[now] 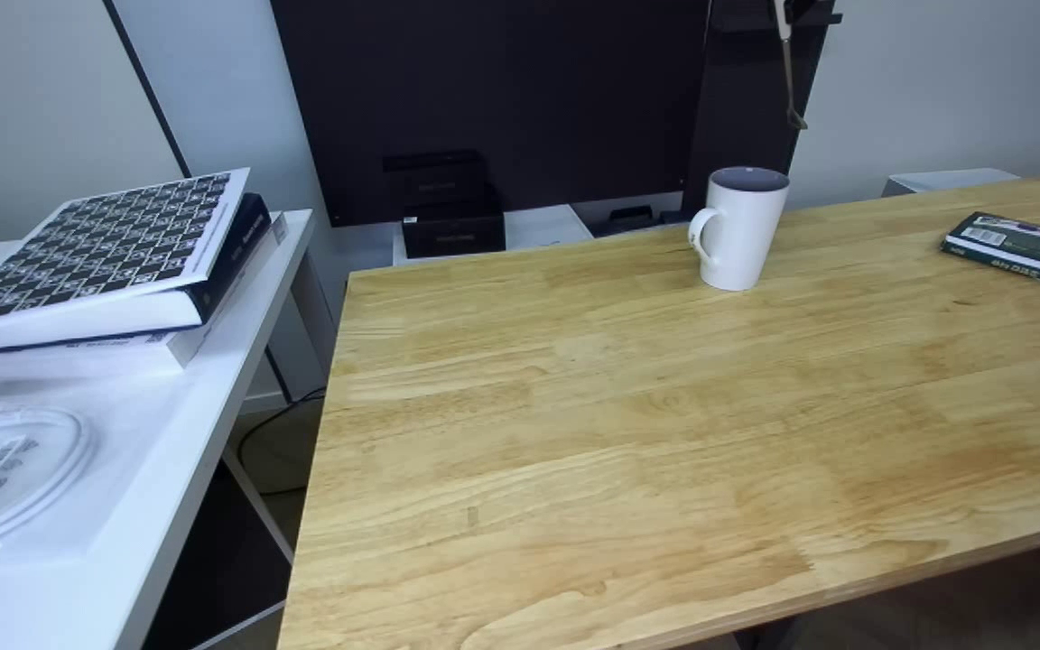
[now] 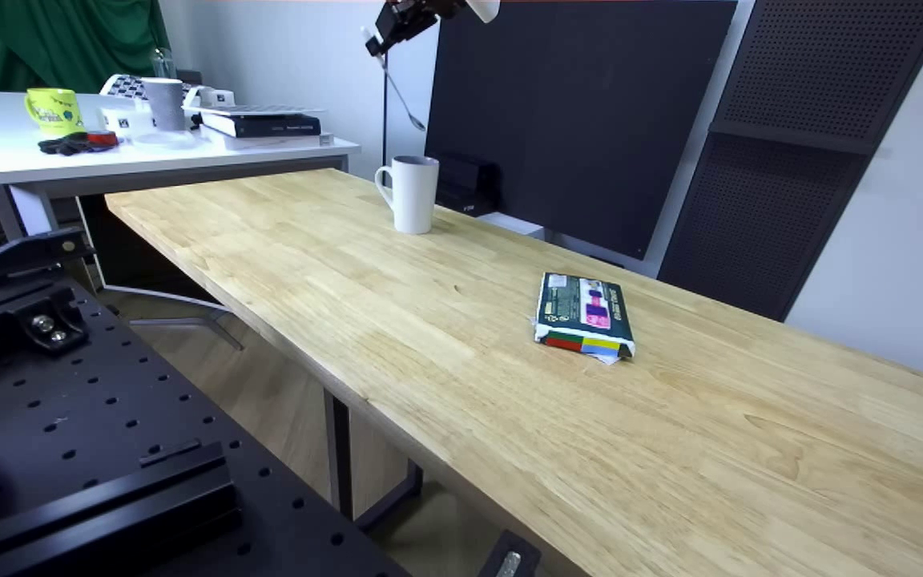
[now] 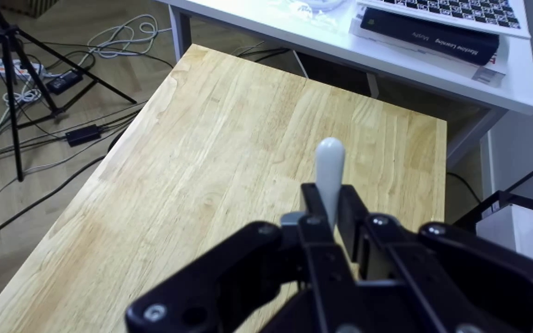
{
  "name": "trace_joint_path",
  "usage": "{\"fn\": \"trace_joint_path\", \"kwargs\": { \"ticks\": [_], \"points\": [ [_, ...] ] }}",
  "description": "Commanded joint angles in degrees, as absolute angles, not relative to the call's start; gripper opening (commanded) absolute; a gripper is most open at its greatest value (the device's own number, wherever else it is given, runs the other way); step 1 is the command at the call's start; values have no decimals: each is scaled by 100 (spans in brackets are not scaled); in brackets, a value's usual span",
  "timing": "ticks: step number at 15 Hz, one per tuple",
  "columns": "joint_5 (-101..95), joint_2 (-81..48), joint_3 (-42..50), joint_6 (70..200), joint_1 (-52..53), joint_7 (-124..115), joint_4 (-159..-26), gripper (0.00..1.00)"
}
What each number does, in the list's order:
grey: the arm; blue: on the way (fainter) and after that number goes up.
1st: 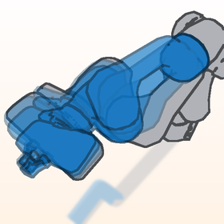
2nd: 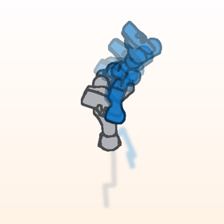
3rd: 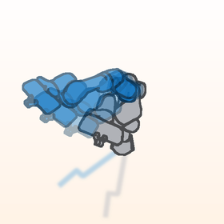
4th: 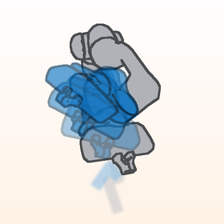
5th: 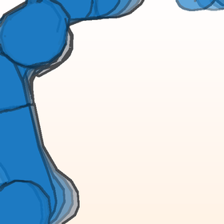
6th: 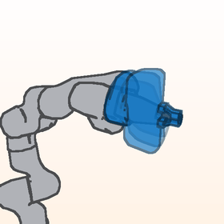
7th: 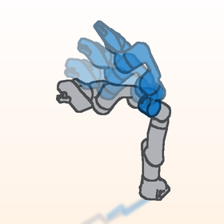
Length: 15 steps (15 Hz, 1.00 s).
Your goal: Pick up the silver spoon from the table and put it in the mug cup
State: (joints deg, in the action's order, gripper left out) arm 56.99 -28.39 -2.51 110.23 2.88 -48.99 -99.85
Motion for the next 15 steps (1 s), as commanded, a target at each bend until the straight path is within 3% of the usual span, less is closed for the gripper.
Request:
{"fn": "trace_joint_path", "kwargs": {
  "ticks": [1,15],
  "points": [
    [5895,-2988,-230,10781,242,-4946,-9691,3],
    [6029,-3868,-219,10376,158,-4985,-8644,3]
  ]
}}
